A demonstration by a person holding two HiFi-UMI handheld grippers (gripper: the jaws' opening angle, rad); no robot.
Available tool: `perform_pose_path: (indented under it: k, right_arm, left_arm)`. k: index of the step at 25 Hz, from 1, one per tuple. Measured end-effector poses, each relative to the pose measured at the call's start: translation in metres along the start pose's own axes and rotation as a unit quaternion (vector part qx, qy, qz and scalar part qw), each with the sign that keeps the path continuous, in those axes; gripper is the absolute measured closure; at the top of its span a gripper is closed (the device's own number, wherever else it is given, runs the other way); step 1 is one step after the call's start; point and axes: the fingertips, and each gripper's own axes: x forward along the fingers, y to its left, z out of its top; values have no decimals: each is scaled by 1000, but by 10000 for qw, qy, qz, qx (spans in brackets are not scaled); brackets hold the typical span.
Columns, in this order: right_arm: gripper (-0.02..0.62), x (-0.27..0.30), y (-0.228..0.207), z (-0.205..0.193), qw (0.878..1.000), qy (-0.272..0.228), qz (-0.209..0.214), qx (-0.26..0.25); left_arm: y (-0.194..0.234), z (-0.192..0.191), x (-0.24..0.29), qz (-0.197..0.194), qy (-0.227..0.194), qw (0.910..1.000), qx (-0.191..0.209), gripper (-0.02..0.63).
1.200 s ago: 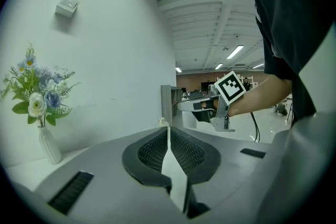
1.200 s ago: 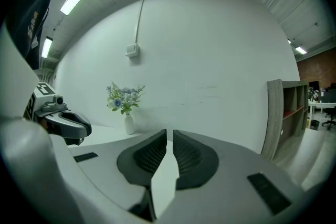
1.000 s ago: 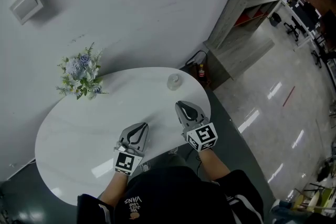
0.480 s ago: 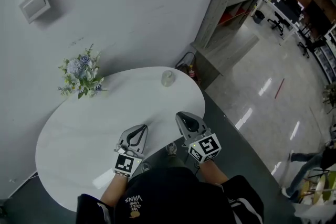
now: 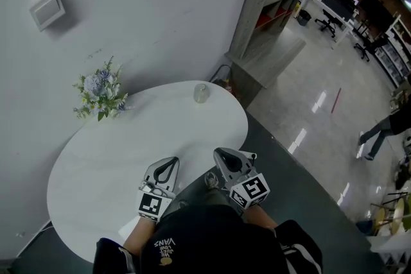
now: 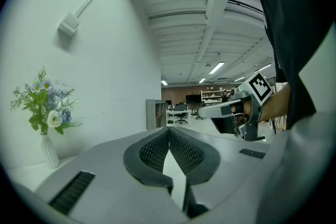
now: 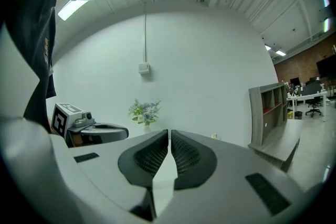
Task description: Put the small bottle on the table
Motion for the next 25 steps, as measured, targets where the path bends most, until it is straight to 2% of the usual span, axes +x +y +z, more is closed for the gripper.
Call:
perform_pose_path:
  k: [11, 25]
  right_arm:
    - [549, -25, 19, -10, 9993, -35, -362, 124]
    - [552, -29, 25, -13, 9988, -29, -471, 83]
  left_arm:
    - [-6, 1, -28, -68, -37, 10000, 29, 586]
    - [-15, 2, -36, -266, -87, 9996, -26, 586]
